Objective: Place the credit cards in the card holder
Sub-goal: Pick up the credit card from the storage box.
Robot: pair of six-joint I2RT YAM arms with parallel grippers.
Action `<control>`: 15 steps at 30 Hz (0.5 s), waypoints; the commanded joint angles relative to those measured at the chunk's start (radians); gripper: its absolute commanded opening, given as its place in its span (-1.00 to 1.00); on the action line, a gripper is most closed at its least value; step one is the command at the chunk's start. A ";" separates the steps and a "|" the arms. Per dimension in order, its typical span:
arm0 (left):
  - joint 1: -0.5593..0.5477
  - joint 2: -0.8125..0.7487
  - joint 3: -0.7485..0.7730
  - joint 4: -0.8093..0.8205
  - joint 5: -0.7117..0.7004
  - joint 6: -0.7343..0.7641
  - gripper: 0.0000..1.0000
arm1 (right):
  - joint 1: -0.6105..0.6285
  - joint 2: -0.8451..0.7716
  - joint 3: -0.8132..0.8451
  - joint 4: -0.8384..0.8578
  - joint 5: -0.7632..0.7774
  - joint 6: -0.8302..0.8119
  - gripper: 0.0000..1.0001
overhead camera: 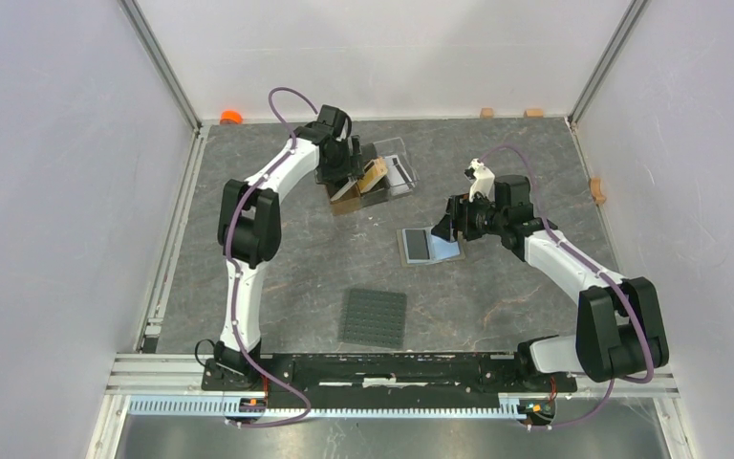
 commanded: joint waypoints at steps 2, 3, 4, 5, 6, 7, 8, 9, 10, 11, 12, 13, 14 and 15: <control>0.006 0.024 0.061 0.016 0.072 0.036 0.75 | -0.009 -0.028 -0.004 0.034 -0.027 -0.021 0.48; 0.006 0.024 0.060 0.018 0.081 0.036 0.74 | -0.009 -0.028 -0.004 0.034 -0.030 -0.020 0.47; 0.006 0.024 0.059 0.022 0.089 0.033 0.74 | -0.010 -0.025 -0.003 0.034 -0.031 -0.020 0.47; 0.006 0.021 0.056 0.026 0.101 0.029 0.73 | -0.011 -0.024 -0.002 0.034 -0.032 -0.018 0.48; 0.004 0.016 0.051 0.033 0.113 0.024 0.73 | -0.011 -0.023 -0.002 0.035 -0.032 -0.019 0.48; 0.005 0.012 0.045 0.043 0.123 0.020 0.73 | -0.011 -0.022 -0.002 0.035 -0.033 -0.017 0.48; 0.004 0.004 0.037 0.055 0.136 0.016 0.73 | -0.013 -0.023 -0.001 0.034 -0.033 -0.017 0.47; 0.003 -0.002 0.027 0.071 0.147 0.014 0.73 | -0.012 -0.022 -0.001 0.034 -0.034 -0.017 0.47; 0.002 -0.008 0.020 0.080 0.158 0.010 0.73 | -0.012 -0.021 -0.001 0.034 -0.033 -0.016 0.48; 0.000 -0.012 0.014 0.090 0.169 0.007 0.73 | -0.013 -0.019 0.000 0.034 -0.033 -0.015 0.48; -0.001 -0.015 0.012 0.095 0.176 0.006 0.72 | -0.013 -0.020 -0.001 0.034 -0.034 -0.015 0.47; -0.004 -0.016 0.012 0.096 0.184 0.005 0.72 | -0.014 -0.019 0.001 0.032 -0.033 -0.015 0.48; -0.006 -0.016 0.012 0.097 0.190 0.004 0.72 | -0.014 -0.019 0.001 0.032 -0.034 -0.015 0.48; -0.007 -0.017 0.012 0.097 0.193 0.004 0.72 | -0.014 -0.019 0.001 0.033 -0.034 -0.014 0.48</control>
